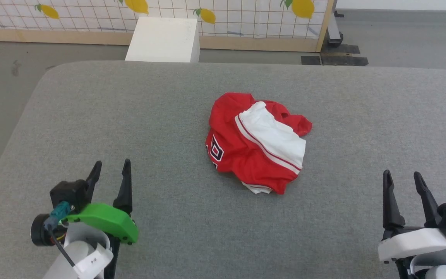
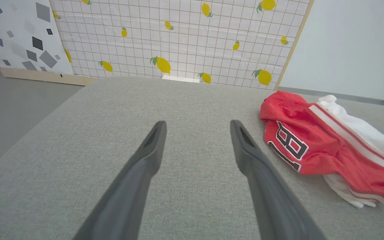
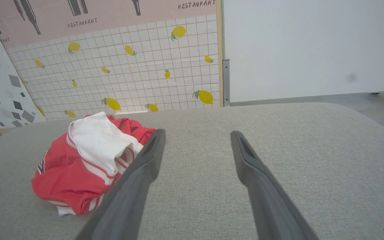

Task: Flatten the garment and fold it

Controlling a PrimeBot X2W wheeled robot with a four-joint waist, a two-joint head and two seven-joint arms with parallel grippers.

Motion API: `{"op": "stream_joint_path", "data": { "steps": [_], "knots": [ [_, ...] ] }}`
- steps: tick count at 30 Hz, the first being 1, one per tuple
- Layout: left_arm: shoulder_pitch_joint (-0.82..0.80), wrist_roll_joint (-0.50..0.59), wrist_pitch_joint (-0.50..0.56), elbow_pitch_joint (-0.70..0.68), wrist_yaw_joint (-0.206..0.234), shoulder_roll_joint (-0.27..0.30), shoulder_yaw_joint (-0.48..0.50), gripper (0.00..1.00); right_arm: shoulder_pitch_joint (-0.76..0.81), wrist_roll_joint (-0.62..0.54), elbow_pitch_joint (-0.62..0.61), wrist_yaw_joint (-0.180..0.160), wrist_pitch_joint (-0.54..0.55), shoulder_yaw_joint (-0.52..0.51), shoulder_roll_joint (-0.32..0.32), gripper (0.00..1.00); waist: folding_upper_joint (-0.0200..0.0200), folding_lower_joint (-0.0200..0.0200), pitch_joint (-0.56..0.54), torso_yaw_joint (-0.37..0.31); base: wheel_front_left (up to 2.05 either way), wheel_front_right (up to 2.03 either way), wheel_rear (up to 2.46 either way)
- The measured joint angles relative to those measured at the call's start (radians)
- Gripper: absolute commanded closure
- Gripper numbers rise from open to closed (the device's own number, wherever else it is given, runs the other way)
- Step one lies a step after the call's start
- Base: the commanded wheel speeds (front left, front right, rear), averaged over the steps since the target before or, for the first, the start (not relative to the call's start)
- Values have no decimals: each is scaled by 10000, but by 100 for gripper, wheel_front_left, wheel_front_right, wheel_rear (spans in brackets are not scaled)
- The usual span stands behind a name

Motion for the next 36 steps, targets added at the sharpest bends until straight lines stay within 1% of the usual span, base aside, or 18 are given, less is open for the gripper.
{"op": "stream_joint_path", "data": {
  "steps": [10, 14, 18, 21, 24, 32, 36],
  "knots": [
    [506, -171, -21, -224, 238, -134, 77, 0, 1, 88, 79, -2, 0, 52, -2, 0, 0, 0, 25, -51, 0, 0, 0],
    [542, -186, -31, -290, 249, -142, 86, 0, -5, 84, 136, -2, 2, 58, -2, 0, 0, 0, 46, -41, 0, 0, 0],
    [549, -188, -36, -370, 322, -198, 105, 0, -231, 61, 215, -2, 474, 259, -4, 0, 1, 0, 138, -30, 0, 0, 0],
    [549, -190, -98, -433, 328, -224, 105, 0, -848, -127, 263, 0, 1243, 556, -12, 0, 0, 0, 260, -6, 0, 0, 0],
    [540, -188, -104, -508, 357, -234, 86, 0, -1687, -148, 307, 0, 2368, 982, -96, 0, 1, 0, 413, 42, 0, 0, 0],
    [294, -180, -105, -690, 364, -418, -54, 0, -4335, 435, 955, -2, 6078, 2263, -1037, 0, 0, 0, 1043, 320, 0, 0, 0],
    [-50, -123, -119, -708, 320, -562, -107, 0, -5534, 537, 1482, 0, 7785, 3095, -1590, 0, 0, 0, 1500, 512, 0, 0, 0]
  ]
}}
